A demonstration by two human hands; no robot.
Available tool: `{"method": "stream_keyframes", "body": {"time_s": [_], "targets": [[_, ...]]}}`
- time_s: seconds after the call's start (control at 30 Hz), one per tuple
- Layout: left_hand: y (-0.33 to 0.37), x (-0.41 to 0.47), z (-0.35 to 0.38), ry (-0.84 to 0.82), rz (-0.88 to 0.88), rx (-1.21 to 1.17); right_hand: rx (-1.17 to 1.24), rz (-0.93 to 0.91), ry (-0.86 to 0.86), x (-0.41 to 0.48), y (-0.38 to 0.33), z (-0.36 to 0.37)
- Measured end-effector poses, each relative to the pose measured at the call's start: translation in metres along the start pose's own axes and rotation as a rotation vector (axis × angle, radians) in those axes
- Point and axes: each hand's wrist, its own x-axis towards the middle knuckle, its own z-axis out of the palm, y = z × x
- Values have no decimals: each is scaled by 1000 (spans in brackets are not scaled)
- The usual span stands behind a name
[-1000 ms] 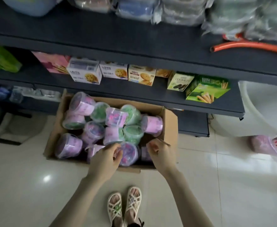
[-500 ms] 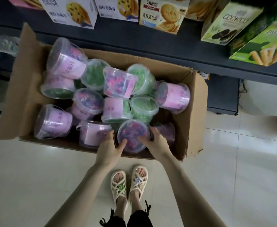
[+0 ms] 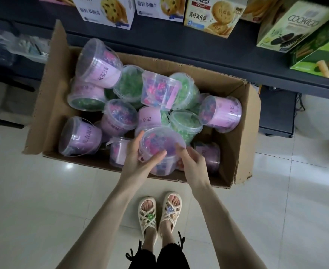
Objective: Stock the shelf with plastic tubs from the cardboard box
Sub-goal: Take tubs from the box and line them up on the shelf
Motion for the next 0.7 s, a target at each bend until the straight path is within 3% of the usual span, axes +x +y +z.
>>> {"method": "stream_keyframes", "body": {"time_s": [0.13,0.27,0.37,0.47,0.53,0.63,0.7], "targets": [[13,3,1,44,15,-32,133,24,-104,-4,-16,-3],[19,11,7,33,22,128,259,96,-281,1,-20,-5],[10,9,5,41,2,311,221,86,-166,5,-17,-3],[-11,3,-12,309,107,602,96,72,6,8,-8,-6],[-19,2,-22,419,20,655,20,88,75,11,-2,-10],[-25,18,-28,387,-119,573,-10,136,114,16,5,-10],[-27,35,-29,377,-206,642,15,147,124,20,9,-6]]}}
